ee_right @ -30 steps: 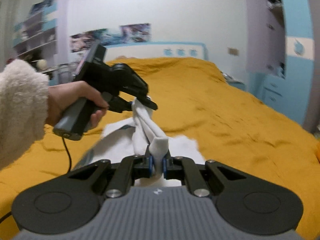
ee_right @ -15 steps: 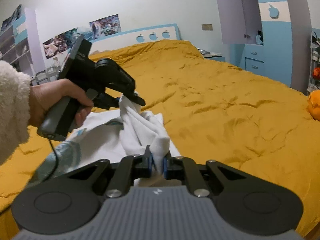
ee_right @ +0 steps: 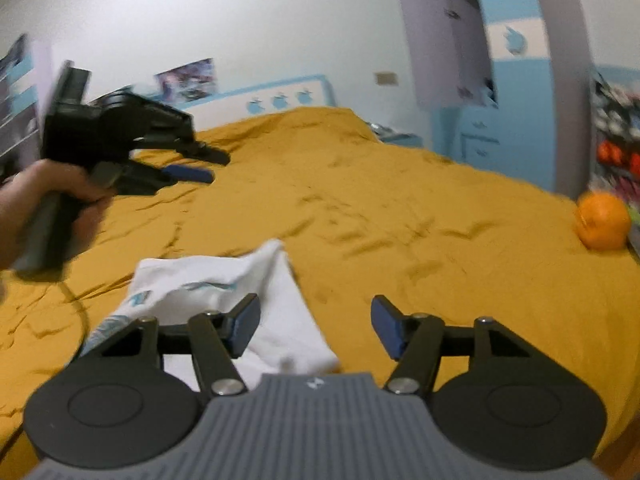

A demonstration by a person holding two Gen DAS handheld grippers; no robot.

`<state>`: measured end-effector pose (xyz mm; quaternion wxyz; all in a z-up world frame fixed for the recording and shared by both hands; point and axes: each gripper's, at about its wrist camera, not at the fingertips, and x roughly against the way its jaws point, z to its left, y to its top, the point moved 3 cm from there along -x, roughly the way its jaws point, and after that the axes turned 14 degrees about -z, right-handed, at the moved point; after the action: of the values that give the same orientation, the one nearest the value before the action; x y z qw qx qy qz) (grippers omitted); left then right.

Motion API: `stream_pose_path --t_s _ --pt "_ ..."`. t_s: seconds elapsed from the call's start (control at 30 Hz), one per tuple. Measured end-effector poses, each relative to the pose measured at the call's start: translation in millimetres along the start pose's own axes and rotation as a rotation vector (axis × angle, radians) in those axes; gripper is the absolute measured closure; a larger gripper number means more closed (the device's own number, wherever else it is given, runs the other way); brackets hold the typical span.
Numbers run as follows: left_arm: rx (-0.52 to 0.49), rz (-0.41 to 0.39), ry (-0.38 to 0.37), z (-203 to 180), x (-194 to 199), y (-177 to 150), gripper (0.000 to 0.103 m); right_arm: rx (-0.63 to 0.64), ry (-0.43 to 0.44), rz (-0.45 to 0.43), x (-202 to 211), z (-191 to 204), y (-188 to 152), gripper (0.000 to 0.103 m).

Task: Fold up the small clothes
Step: 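Release the sweatshirt and move both grippers over the white printed T-shirt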

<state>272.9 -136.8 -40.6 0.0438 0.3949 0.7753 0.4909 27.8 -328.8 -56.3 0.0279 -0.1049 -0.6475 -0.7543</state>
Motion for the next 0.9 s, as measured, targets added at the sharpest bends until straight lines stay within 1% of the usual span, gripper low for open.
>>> stream_pose_path --t_s 0.07,0.1,0.13,0.17,0.2,0.27,0.3,0.37,0.4,0.43,0.47,0.5,0.53,0.63,0.73,0.8,0.87,0.9 --pt "0.015 0.026 0.019 6 39 -18 0.063 0.004 0.103 0.019 -14 3 11 0.045" --pt "0.032 0.033 0.03 9 56 -29 0.063 0.002 0.184 0.049 -28 4 16 0.051" --pt "0.045 0.04 0.039 13 70 -39 0.063 -0.018 0.236 0.054 -40 3 19 0.061" --pt "0.049 0.047 0.048 16 85 -50 0.063 -0.039 0.285 0.062 -53 1 22 0.062" --pt "0.033 0.045 0.059 15 101 -64 0.06 -0.053 0.303 0.084 -67 -1 23 0.064" --pt "0.001 0.041 0.079 14 117 -80 0.056 -0.1 0.319 0.157 -98 -5 24 0.069" --pt "-0.007 0.04 0.084 14 122 -87 0.053 -0.144 0.323 0.197 -114 -9 22 0.07" --pt "0.02 0.043 0.09 18 125 -93 0.051 -0.23 0.345 0.273 -138 -16 20 0.07" --pt "0.051 0.047 0.094 21 124 -97 0.051 -0.269 0.354 0.299 -147 -17 17 0.07" --pt "0.079 0.053 0.096 26 122 -99 0.051 -0.284 0.337 0.314 -152 -17 15 0.068" --pt "0.098 0.055 0.096 29 123 -103 0.051 -0.284 0.31 0.327 -160 -19 14 0.064" --pt "0.111 0.055 0.093 32 121 -104 0.049 -0.282 0.282 0.333 -165 -19 11 0.054" --pt "0.11 0.056 0.095 34 118 -104 0.048 -0.282 0.276 0.335 -169 -20 8 0.053" --pt "0.104 0.068 0.093 34 115 -111 0.047 -0.289 0.305 0.359 -176 -15 0 0.054" --pt "0.092 0.081 0.098 32 111 -115 0.047 -0.272 0.294 0.382 -184 -13 -7 0.054" --pt "0.104 0.082 0.095 32 111 -117 0.041 -0.268 0.304 0.395 -183 -11 -9 0.054" --pt "0.118 0.081 0.094 33 110 -122 0.039 -0.273 0.319 0.419 -185 -9 -12 0.054" --pt "0.119 0.085 0.095 33 109 -123 0.039 -0.269 0.326 0.432 -187 -8 -14 0.064"
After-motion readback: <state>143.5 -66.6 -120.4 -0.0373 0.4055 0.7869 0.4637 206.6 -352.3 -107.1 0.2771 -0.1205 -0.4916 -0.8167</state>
